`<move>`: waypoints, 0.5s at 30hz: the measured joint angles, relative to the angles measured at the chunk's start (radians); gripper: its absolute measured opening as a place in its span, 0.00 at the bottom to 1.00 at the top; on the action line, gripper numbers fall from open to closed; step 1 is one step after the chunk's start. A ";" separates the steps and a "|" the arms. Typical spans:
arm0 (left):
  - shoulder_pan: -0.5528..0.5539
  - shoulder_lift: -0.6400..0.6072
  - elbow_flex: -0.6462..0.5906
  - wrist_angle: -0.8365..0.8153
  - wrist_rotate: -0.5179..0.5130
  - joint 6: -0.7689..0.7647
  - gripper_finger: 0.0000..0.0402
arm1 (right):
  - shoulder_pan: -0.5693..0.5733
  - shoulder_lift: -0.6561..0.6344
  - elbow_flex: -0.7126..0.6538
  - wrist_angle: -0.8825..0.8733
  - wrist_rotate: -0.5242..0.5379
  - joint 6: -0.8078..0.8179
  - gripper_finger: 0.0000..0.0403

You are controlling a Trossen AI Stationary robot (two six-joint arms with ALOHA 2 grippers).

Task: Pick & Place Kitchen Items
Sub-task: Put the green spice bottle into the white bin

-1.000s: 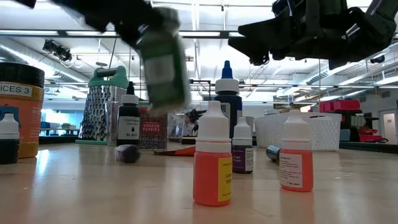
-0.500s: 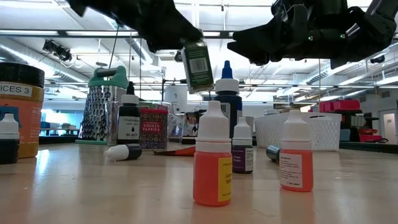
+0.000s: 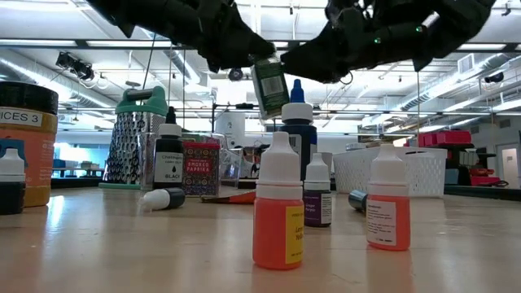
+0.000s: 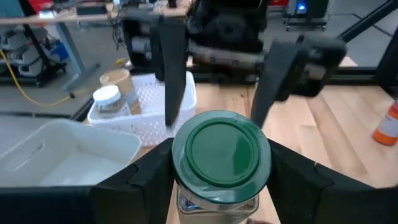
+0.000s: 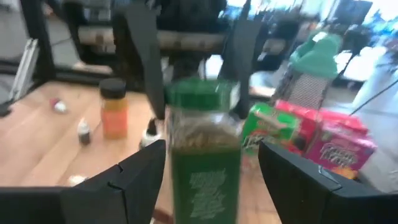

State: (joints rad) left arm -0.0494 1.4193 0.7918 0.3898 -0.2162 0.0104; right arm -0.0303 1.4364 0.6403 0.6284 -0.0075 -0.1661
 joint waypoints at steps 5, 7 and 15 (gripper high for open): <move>-0.002 0.000 0.000 0.021 -0.003 0.036 0.54 | 0.000 0.000 0.035 -0.052 -0.088 0.049 0.66; -0.001 0.000 0.000 0.036 0.008 0.048 0.54 | 0.000 0.000 0.037 -0.046 -0.075 0.070 0.66; -0.002 0.000 0.000 0.044 0.006 0.057 0.55 | -0.006 0.026 0.037 -0.009 -0.101 0.072 0.66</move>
State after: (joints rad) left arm -0.0509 1.4193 0.7918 0.4335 -0.2103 0.0671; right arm -0.0364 1.4621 0.6777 0.6195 -0.1084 -0.0944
